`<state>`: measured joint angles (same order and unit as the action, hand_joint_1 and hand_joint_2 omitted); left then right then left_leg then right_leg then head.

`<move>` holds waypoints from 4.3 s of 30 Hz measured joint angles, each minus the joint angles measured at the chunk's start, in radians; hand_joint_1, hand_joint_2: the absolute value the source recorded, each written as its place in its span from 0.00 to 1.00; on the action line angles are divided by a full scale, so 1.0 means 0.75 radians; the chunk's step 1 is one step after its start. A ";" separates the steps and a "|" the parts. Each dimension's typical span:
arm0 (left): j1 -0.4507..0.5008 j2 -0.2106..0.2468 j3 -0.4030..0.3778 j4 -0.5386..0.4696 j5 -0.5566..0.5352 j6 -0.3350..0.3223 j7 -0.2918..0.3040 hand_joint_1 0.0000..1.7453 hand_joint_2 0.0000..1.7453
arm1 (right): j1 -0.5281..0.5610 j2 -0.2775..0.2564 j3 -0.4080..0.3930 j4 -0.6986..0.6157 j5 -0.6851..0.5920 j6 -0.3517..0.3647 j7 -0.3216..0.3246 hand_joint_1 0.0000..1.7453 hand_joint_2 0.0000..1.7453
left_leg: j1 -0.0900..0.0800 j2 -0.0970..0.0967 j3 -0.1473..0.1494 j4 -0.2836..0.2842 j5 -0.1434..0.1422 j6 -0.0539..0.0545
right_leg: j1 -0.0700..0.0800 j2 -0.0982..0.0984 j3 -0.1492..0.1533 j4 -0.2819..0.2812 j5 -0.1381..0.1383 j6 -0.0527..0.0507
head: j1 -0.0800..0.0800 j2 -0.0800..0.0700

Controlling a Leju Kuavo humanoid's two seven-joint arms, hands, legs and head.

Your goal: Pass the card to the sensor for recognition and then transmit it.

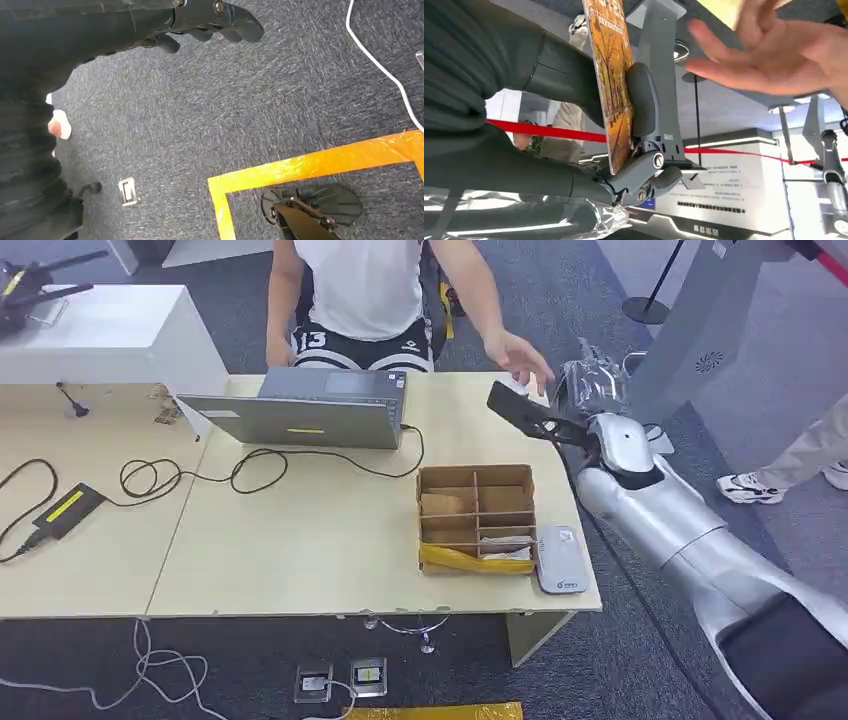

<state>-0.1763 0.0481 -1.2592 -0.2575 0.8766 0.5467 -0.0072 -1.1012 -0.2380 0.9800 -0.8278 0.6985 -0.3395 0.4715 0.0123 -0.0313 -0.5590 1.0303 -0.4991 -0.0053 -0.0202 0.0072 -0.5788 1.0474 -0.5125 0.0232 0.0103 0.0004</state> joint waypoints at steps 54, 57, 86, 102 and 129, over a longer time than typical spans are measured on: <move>0.047 -0.018 0.006 0.000 0.032 0.074 -0.067 0.00 1.00 | 0.247 0.025 -0.067 -0.391 -0.522 -0.345 -0.406 0.00 1.00 | 0.002 0.004 0.005 0.000 -0.002 -0.002 | 0.003 0.005 0.001 -0.001 0.000 -0.001 | 0.001 0.000; 0.065 -0.017 0.012 0.001 0.046 0.075 -0.087 0.00 1.00 | 0.379 -0.018 -0.077 -0.642 -0.554 -0.236 -0.473 0.00 1.00 | 0.002 0.004 0.004 0.000 -0.002 -0.002 | 0.003 0.006 0.000 -0.001 0.000 -0.001 | -0.001 0.000; 0.082 -0.012 0.024 0.000 0.071 0.052 -0.086 0.00 1.00 | 0.984 -0.279 -0.325 -1.112 0.319 0.180 -0.023 0.00 1.00 | 0.002 0.011 0.006 0.000 -0.003 -0.002 | 0.002 0.009 0.001 -0.002 0.001 -0.002 | 0.000 0.000; 0.074 -0.014 0.024 0.000 0.069 0.048 -0.083 0.00 1.00 | 0.957 -0.281 -0.371 -1.106 0.408 0.236 -0.026 0.00 1.00 | 0.002 0.011 0.005 0.000 -0.003 -0.002 | 0.002 0.009 0.001 -0.002 0.001 -0.002 | 0.000 0.000; 0.036 -0.020 0.024 0.000 0.034 0.043 -0.059 0.00 1.00 | 0.802 -0.158 -0.294 -0.749 0.259 0.248 -0.134 0.00 1.00 | 0.002 0.008 0.004 0.000 -0.003 -0.002 | 0.003 0.007 0.001 -0.001 0.001 -0.002 | -0.001 0.000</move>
<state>-0.1490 0.0332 -1.2413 -0.2575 0.9022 0.5791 -0.0515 -0.4995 -0.3567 0.7591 -1.3894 0.8930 -0.1534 0.3712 0.0139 -0.0254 -0.5560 1.0300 -0.5010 -0.0071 -0.0184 0.0127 -0.5780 1.0466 -0.5118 0.0216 0.0099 0.0004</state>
